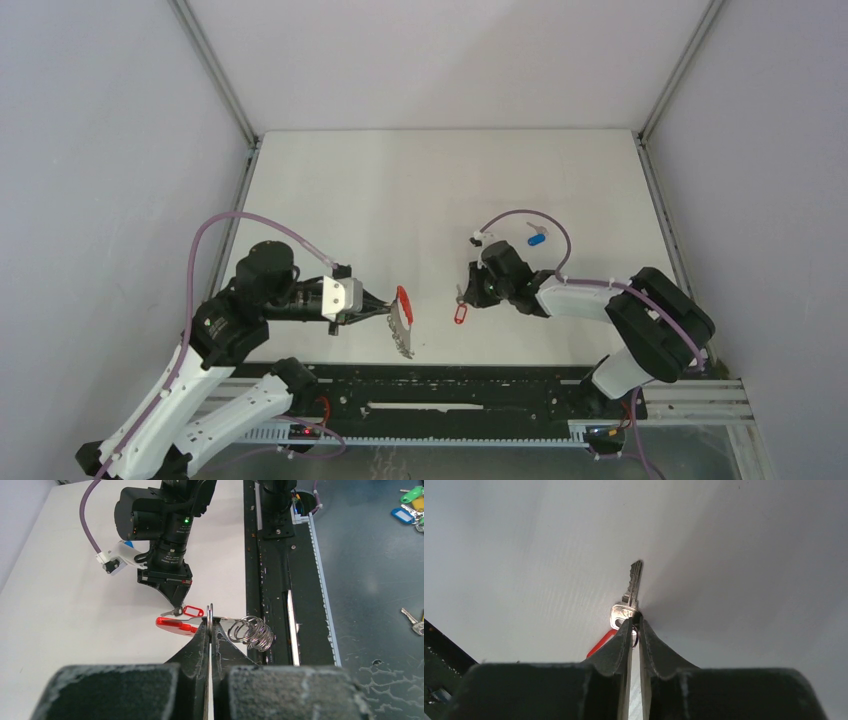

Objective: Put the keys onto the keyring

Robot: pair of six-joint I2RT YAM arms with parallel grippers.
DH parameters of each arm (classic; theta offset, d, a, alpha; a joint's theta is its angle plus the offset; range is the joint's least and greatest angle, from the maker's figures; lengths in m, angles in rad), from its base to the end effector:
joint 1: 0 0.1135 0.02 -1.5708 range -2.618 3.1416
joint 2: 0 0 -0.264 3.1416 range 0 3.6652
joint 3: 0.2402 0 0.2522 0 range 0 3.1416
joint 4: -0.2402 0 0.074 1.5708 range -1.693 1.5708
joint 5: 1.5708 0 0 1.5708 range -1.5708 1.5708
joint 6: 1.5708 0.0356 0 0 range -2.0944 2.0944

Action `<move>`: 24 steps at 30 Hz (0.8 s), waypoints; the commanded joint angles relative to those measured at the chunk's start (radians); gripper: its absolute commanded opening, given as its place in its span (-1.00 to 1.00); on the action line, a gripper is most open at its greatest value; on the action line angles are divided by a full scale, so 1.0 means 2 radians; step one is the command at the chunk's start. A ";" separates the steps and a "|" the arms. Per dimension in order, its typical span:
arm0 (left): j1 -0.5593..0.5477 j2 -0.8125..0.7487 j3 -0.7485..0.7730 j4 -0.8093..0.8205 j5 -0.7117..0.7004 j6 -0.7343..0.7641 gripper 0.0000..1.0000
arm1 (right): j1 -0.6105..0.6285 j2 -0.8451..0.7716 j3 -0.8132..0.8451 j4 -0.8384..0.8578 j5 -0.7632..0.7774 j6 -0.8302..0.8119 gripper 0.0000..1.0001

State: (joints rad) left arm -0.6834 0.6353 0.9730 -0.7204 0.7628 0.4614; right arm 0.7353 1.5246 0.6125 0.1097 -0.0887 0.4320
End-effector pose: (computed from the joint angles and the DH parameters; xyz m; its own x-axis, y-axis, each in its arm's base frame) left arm 0.0708 -0.0893 0.3707 0.1652 0.2805 -0.9455 0.9827 0.0346 0.1820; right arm 0.2065 0.1910 0.1415 -0.7831 -0.1460 -0.6045 -0.4250 0.8353 0.3488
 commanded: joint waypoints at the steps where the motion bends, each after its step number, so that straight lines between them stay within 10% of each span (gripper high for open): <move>1: -0.001 0.003 0.022 0.016 0.007 -0.007 -0.99 | -0.001 0.006 0.014 -0.004 -0.002 -0.012 -0.66; 24: -0.001 -0.006 0.019 0.016 0.001 -0.004 -0.99 | -0.002 -0.010 0.017 -0.019 -0.027 -0.002 -0.61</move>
State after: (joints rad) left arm -0.6834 0.6342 0.9730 -0.7204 0.7624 0.4614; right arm 0.7334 1.5127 0.6224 0.0608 -0.1246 0.4274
